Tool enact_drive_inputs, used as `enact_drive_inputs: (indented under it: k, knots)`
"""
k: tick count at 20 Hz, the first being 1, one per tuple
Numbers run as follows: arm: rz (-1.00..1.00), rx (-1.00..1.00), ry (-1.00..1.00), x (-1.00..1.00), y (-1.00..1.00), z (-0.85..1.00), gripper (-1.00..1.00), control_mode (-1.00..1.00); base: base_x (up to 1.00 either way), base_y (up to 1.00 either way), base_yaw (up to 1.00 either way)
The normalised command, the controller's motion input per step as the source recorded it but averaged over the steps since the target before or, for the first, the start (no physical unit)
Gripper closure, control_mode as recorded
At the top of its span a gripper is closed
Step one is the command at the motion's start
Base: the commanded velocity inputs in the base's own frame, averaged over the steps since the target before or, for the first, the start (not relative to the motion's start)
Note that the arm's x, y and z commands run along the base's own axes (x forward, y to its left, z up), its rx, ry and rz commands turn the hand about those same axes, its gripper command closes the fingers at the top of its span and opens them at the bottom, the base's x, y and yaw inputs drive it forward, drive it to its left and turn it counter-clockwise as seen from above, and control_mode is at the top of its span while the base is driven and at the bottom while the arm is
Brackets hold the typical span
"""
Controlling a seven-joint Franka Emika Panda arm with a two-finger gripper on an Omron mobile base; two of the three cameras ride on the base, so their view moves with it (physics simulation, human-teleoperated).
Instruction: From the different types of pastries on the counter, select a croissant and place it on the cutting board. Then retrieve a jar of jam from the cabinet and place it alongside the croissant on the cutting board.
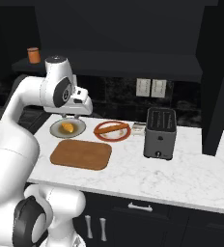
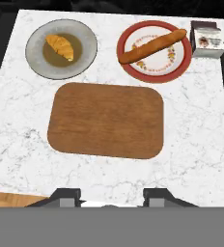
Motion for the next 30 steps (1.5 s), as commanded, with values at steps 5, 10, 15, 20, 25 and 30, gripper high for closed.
enact_drive_inputs:
  k: [5,10,15,20,25,30]
  knots:
    - [0.01,-0.06,0.00,-0.02,0.12,-0.06,-1.00,-1.00,0.00,0.00,0.00]
    - [0.06,0.04,-0.29,-0.01,0.61,0.40,-1.00,-1.00,0.00,0.00,0.00]
    - [0.08,0.16,-0.24,0.02,0.59,0.46,-1.00,-1.00,0.00,0.00,0.00]
    - [0.03,0.18,-0.23,0.27,0.58,0.60,-1.00,-1.00,0.00,0.00,0.00]
    - [0.00,0.00,-0.16,0.12,0.56,0.67,-1.00,-1.00,0.00,0.00,0.00]
    - [0.02,-0.02,-0.12,0.22,0.28,0.56,-1.00,-1.00,0.00,0.00,0.00]
